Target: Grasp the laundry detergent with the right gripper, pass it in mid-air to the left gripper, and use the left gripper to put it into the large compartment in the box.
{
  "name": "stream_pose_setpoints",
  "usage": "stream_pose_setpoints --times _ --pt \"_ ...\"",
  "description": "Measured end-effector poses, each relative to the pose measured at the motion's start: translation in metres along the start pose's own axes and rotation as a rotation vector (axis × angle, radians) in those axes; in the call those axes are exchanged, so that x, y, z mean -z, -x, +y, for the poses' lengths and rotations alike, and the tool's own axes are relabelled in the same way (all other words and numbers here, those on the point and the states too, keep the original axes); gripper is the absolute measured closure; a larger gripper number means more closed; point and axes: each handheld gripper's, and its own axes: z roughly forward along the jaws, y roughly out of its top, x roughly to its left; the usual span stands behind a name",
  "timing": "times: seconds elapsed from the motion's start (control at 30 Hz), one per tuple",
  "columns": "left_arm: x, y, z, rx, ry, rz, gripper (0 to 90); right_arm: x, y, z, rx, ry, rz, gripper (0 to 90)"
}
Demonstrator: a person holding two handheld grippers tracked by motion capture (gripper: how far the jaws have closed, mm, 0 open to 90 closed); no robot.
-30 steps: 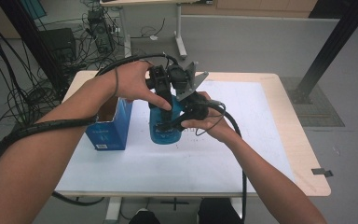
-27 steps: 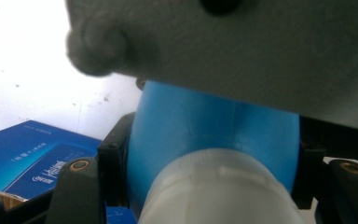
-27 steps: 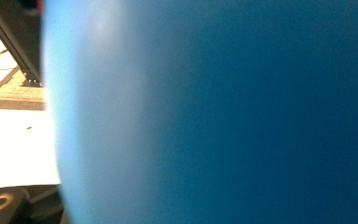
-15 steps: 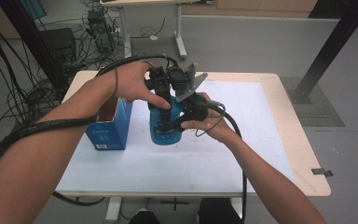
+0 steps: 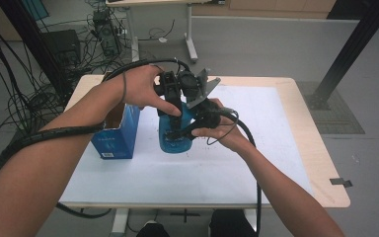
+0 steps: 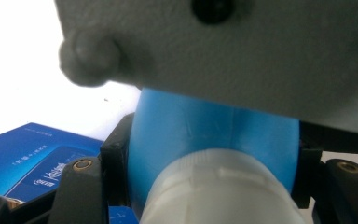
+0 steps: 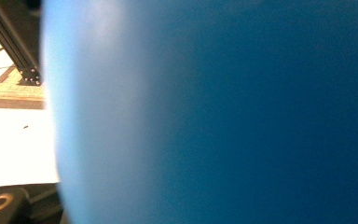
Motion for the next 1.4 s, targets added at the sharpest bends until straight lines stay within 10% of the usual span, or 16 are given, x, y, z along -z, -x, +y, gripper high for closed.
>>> stream_pose_setpoints --times 1.4 --pt "-0.0008 -0.0007 0.002 -0.007 -0.003 0.02 36.9 0.0001 0.002 -0.0014 -0.003 -0.001 -0.007 43.4"
